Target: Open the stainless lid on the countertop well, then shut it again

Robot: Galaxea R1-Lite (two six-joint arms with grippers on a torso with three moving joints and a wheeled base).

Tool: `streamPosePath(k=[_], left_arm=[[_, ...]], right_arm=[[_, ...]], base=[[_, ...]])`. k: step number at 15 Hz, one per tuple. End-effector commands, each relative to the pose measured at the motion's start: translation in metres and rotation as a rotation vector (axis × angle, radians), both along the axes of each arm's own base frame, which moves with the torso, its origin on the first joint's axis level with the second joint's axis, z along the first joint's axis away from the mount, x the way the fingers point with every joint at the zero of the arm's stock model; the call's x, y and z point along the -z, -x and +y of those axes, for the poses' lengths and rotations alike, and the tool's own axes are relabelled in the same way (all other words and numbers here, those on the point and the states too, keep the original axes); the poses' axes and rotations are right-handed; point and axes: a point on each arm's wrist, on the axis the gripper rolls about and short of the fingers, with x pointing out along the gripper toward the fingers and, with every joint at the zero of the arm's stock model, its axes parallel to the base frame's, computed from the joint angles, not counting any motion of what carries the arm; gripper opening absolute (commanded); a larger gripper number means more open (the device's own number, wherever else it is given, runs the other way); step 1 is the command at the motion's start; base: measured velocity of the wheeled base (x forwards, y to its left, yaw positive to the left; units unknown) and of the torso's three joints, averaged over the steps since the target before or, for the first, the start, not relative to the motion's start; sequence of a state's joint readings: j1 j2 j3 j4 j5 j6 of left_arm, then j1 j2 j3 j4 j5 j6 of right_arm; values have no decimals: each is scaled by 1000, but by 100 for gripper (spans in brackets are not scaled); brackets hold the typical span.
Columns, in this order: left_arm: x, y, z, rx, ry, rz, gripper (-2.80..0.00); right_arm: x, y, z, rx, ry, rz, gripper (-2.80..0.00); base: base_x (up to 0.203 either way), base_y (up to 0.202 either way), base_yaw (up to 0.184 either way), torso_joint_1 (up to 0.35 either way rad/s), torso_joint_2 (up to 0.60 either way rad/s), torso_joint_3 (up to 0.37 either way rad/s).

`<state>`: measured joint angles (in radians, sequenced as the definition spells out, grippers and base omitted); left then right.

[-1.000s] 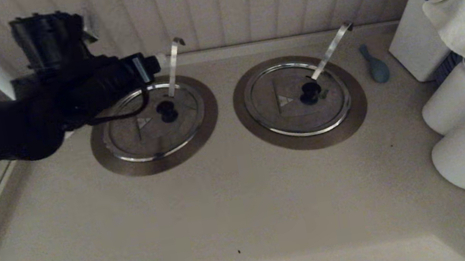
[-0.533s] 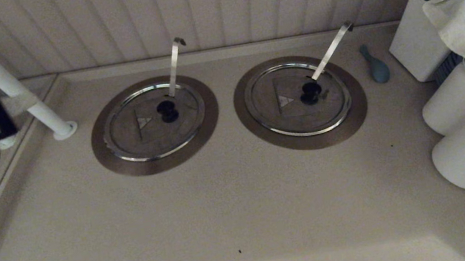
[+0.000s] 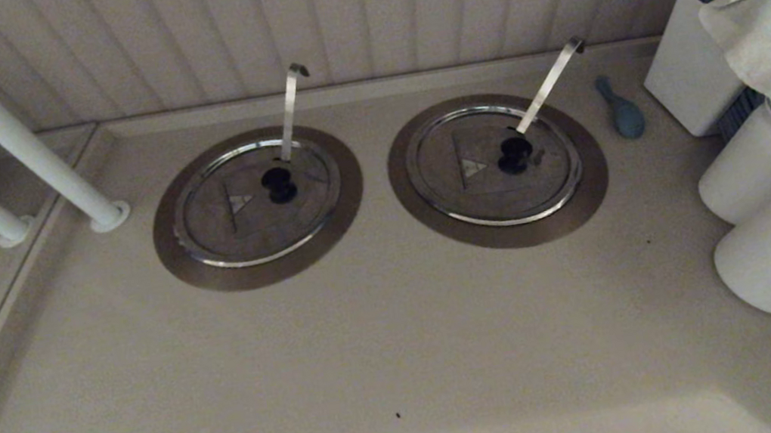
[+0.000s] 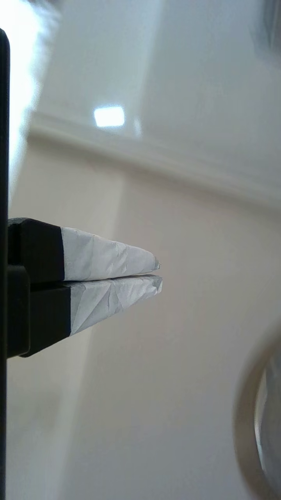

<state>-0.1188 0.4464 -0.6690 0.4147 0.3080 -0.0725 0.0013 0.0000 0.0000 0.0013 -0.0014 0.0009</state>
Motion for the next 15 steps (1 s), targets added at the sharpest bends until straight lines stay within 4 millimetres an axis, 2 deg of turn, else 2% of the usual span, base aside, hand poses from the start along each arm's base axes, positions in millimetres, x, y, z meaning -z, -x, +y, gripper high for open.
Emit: streamPosePath(k=[1, 3, 6, 8, 9, 11, 15], left_arm=[[16, 28, 1, -71, -21, -82, -280], [41, 28, -1, -64, -86, -42, -280], [83, 33, -5, 73, -110, -132, -280], [128, 21, -8, 179, -137, -93, -280], [142, 12, -9, 211, -143, -100, -280], [146, 6, -10, 243, -133, -173, -280], [147, 6, -10, 252, -159, -166, -280]], right_arm=[[0, 0, 0, 0, 1, 0, 0], [0, 0, 0, 0, 1, 0, 0], [0, 0, 0, 0, 1, 0, 0], [0, 0, 0, 0, -1, 2, 0], [0, 0, 0, 0, -1, 0, 0], [0, 0, 0, 0, 1, 0, 0], [0, 0, 0, -2, 7, 0, 0]], base=[[0, 0, 0, 0, 0, 0], [0, 0, 0, 0, 0, 0], [0, 0, 0, 0, 0, 0], [0, 0, 0, 0, 0, 0], [0, 0, 0, 0, 0, 0], [0, 0, 0, 0, 0, 0], [0, 0, 0, 0, 0, 0]])
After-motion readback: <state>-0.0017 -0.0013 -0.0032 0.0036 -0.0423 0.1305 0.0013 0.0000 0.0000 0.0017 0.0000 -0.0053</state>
